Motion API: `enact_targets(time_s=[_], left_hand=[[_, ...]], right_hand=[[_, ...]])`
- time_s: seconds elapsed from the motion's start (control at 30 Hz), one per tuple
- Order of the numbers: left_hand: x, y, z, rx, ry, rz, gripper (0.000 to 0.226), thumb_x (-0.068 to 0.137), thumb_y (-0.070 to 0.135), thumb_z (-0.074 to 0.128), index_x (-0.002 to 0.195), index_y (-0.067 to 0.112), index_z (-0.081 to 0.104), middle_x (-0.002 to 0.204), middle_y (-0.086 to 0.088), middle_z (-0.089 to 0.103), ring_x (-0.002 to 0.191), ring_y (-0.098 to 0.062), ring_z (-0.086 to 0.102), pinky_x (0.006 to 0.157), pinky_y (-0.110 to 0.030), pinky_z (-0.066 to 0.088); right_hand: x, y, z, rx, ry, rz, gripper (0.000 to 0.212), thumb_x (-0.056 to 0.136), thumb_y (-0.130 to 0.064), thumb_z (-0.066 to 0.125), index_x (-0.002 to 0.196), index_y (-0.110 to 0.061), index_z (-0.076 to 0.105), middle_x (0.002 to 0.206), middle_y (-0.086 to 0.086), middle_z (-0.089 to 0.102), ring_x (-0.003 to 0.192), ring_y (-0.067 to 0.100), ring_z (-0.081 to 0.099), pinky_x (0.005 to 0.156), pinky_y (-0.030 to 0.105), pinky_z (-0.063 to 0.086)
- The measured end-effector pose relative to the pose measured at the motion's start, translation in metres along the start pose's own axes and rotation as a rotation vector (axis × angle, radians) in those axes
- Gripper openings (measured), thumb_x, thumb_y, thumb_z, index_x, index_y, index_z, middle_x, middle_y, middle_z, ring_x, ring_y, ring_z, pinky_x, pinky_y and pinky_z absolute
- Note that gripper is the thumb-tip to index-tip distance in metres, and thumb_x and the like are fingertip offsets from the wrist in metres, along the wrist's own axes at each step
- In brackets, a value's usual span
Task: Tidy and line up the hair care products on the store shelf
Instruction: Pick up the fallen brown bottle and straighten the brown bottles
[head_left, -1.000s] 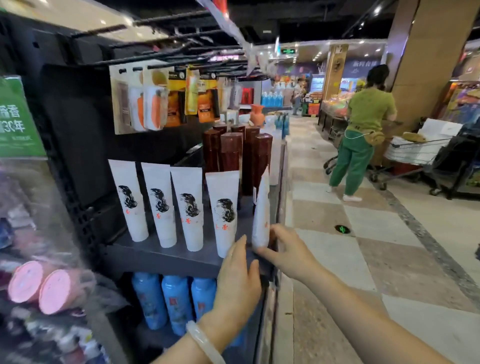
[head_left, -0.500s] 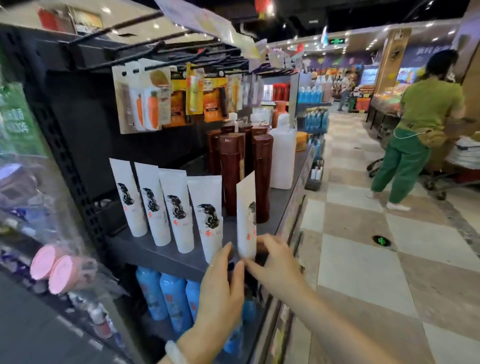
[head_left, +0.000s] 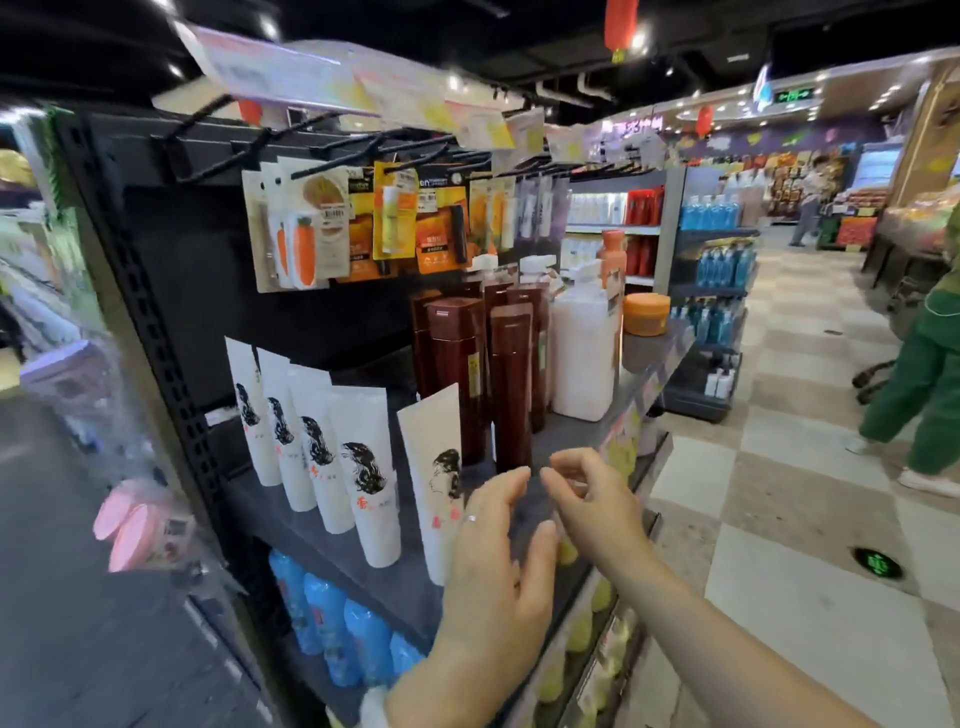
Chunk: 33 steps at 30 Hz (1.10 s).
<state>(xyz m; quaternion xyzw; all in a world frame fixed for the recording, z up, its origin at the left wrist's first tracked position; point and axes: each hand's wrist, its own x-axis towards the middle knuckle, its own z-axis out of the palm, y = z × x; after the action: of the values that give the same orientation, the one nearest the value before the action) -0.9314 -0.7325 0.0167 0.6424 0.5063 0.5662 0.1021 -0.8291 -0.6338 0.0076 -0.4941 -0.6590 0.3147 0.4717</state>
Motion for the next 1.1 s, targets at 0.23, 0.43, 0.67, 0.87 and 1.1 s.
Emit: enact_targets(time_s=[0.23,0.43,0.67,0.87,1.1], left_hand=[[0.024,0.002,0.080,0.138,0.214,-0.301,0.059,0.086,0.014,0.063,0.138,0.015,0.035,0.133,0.007,0.034,0.129,-0.008,0.035,0.102,-0.012,0.021],[0.052,-0.006,0.095,0.194,0.317,-0.517,0.075,0.085,0.019,0.065,0.145,0.013,0.021,0.145,-0.003,0.027,0.136,-0.015,0.028,0.110,-0.022,0.022],[0.080,-0.035,0.098,0.229,0.360,-0.608,0.080,0.080,0.024,0.068,0.145,0.016,0.023,0.145,-0.007,0.030,0.132,-0.017,0.032,0.110,-0.035,0.031],[0.090,-0.042,0.107,0.252,0.429,-0.620,0.082,0.076,0.023,0.073,0.143,0.021,0.026,0.137,-0.003,0.038,0.118,-0.013,0.043,0.094,-0.027,0.037],[0.107,-0.041,0.119,0.265,0.657,-0.726,0.069,0.071,0.021,0.079,0.125,0.021,0.036,0.111,0.005,0.053,0.091,-0.010,0.051,0.072,-0.023,0.039]], right_hand=[[0.046,0.043,-0.057,-0.034,-0.206,-0.045,0.023,0.089,-0.020,0.058,0.111,-0.015,0.056,0.109,-0.002,0.058,0.106,0.014,0.055,0.094,0.028,0.045],[0.099,0.046,-0.055,-0.154,-0.295,-0.121,0.046,0.089,-0.031,0.057,0.131,-0.019,0.042,0.134,-0.001,0.049,0.124,0.017,0.046,0.102,0.033,0.040],[0.144,0.044,-0.026,-0.067,-0.363,-0.109,0.068,0.087,-0.028,0.061,0.143,-0.012,0.025,0.146,0.004,0.035,0.135,0.019,0.035,0.110,0.030,0.031],[0.179,0.047,-0.009,-0.052,-0.436,-0.086,0.071,0.082,-0.030,0.067,0.137,-0.010,0.027,0.142,0.008,0.043,0.131,0.023,0.043,0.107,0.036,0.039],[0.193,0.065,-0.001,-0.105,-0.594,-0.177,0.057,0.081,-0.038,0.065,0.125,-0.010,0.042,0.127,0.009,0.057,0.117,0.024,0.055,0.097,0.034,0.047]])
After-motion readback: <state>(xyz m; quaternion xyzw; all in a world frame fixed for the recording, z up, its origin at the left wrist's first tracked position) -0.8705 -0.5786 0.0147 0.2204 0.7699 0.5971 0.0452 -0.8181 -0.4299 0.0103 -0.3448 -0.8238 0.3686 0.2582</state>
